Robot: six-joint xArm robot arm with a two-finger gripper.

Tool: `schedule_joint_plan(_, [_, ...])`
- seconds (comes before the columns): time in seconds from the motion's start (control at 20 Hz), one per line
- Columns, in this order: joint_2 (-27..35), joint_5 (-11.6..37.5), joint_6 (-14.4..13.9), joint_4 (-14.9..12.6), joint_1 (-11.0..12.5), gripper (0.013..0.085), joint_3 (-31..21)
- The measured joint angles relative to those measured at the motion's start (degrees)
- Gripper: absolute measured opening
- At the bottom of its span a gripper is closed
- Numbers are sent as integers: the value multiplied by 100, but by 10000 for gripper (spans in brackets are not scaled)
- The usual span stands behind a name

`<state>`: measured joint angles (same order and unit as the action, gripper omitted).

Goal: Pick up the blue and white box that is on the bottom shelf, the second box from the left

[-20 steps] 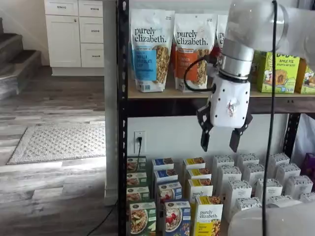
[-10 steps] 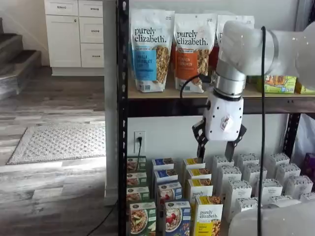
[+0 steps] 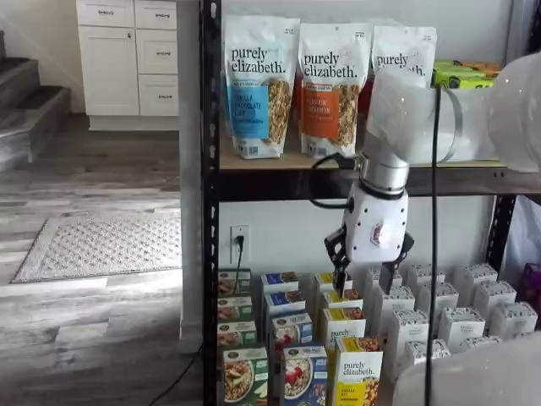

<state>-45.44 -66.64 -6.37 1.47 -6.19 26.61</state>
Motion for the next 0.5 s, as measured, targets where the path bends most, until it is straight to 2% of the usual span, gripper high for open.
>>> schedule_joint_plan(0.5, [716, 1078, -15, -35, -23, 850, -317])
